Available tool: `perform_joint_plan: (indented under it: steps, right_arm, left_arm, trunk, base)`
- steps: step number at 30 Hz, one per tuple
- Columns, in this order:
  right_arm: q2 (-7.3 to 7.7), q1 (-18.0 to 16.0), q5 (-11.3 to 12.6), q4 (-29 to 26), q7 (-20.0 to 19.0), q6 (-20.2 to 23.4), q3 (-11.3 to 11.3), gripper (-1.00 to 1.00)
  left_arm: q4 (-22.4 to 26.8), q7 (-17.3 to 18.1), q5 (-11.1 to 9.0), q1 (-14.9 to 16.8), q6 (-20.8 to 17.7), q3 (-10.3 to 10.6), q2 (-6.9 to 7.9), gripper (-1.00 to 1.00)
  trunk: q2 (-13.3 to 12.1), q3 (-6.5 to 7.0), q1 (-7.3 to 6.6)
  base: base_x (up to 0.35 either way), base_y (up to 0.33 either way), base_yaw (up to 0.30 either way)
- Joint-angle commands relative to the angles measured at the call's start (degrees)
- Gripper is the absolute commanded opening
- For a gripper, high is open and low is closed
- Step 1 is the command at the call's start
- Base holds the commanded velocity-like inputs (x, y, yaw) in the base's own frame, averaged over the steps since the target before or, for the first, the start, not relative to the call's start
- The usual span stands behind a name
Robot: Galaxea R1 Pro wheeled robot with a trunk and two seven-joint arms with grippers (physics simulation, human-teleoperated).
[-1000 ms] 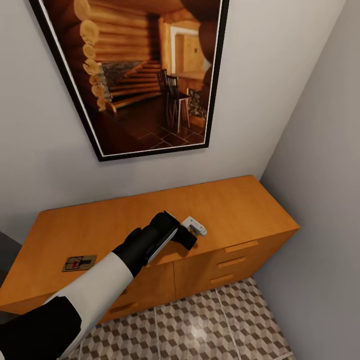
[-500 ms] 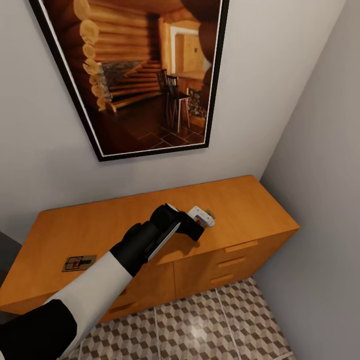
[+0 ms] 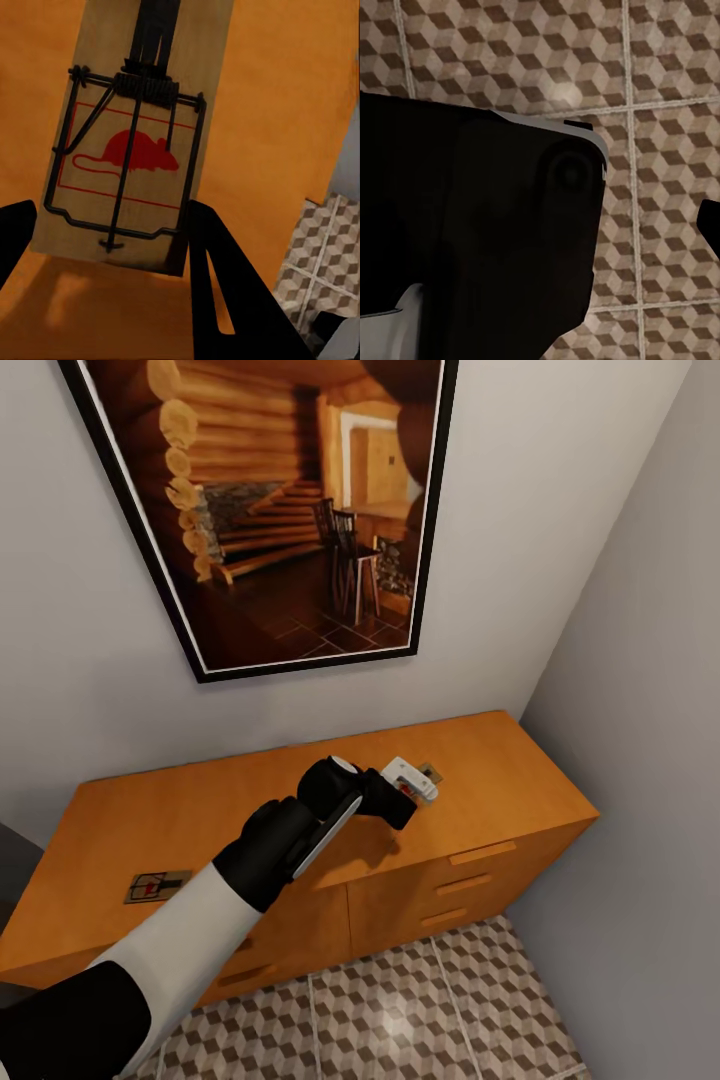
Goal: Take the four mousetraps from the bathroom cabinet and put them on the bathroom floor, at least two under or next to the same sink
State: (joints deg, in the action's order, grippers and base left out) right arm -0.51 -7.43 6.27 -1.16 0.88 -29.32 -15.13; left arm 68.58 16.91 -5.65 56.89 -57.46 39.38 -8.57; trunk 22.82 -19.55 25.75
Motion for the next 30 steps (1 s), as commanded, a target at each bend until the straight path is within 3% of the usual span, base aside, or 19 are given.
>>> perform_joint_plan:
  steps: [1, 9, 30]
  right_arm:
    - [-0.01, -0.04, 0.58, 0.05, 0.09, -0.21, -0.51, 1.00]
    - [-0.01, -0.04, 0.58, 0.04, 0.09, -0.21, -0.51, 1.00]
    - [0.02, -0.04, 0.58, 0.02, 0.09, -0.21, -0.51, 1.00]
  left_arm:
    - [0.35, -0.30, -0.37, 0.06, -0.31, -0.10, 0.03, -1.00]
    - [1.49, -0.30, -0.38, 0.06, -0.37, -1.51, 0.19, -1.00]
    - [1.00, -0.30, -0.41, 0.06, -0.37, -1.42, 0.40, -1.00]
  trunk:
    - [0.10, -0.10, 0.03]
    - [0.10, -0.10, 0.03]
    - [0.10, -0.10, 0.03]
  base:
    - [0.000, 0.000, 0.000]
    - [-0.097, 0.000, 0.000]
    - [-0.322, 0.000, 0.000]
